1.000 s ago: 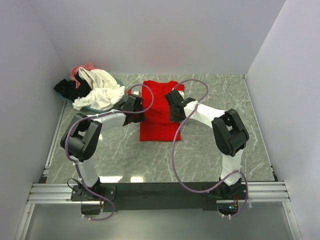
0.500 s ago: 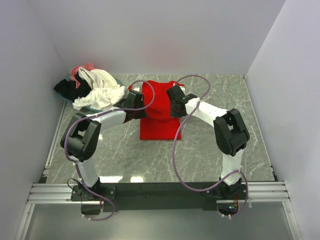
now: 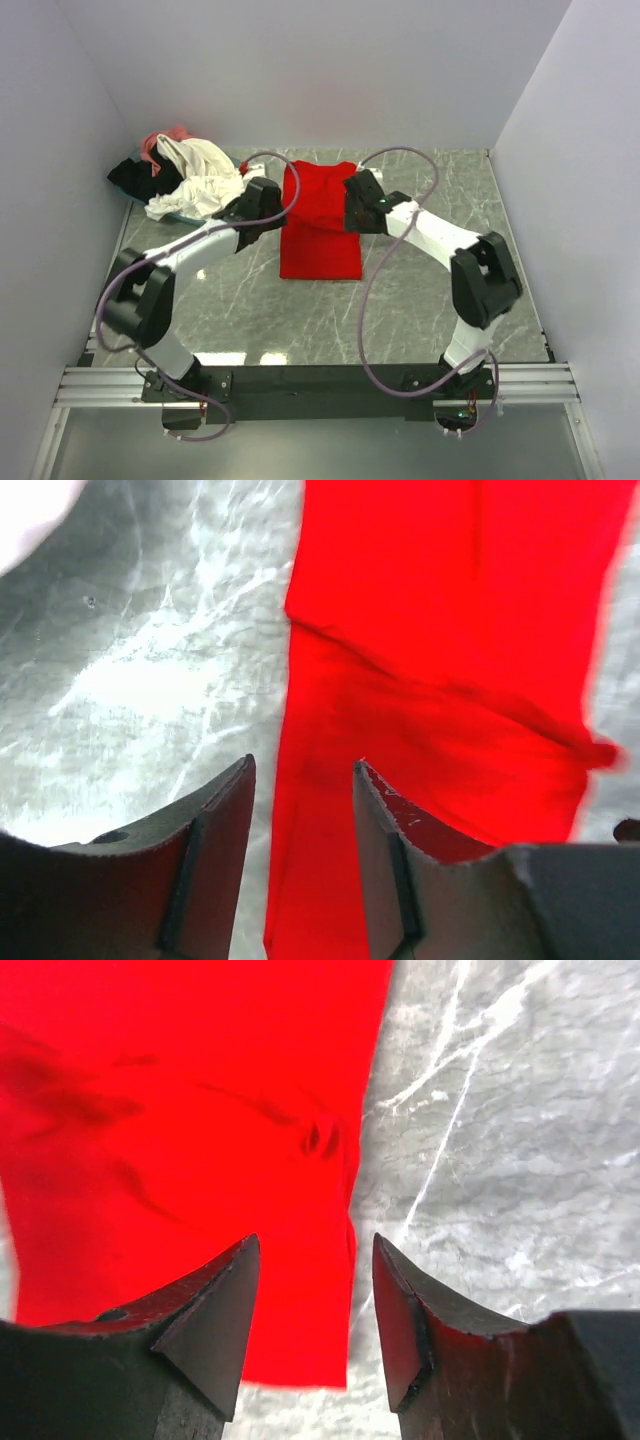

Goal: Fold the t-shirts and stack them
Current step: Fold the tshirt

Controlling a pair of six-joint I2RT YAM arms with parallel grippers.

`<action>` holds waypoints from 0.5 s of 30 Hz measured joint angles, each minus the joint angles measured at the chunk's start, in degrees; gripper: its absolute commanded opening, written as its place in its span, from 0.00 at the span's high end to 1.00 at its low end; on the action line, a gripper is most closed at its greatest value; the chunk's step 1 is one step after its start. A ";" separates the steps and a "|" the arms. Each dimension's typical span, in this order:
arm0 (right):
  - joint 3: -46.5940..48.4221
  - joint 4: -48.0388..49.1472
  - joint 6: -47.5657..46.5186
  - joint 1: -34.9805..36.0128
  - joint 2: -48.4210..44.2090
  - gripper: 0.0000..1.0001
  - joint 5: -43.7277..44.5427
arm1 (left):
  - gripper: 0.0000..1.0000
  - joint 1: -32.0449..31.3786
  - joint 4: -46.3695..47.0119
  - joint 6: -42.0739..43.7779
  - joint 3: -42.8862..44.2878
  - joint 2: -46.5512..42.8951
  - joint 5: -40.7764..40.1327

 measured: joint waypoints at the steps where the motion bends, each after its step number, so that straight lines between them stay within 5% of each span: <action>1: -0.98 0.35 0.00 0.00 -1.95 0.44 -0.04 | 0.52 -0.72 0.92 -0.11 -1.36 -2.25 -1.03; 7: -5.55 3.82 0.17 0.00 -9.86 0.45 -3.63 | 0.55 -8.52 8.79 -1.75 -7.80 -7.72 -0.68; 15: -5.92 5.57 0.24 0.02 -6.60 0.45 -8.96 | 0.56 -15.34 17.99 -5.44 -9.07 3.19 5.66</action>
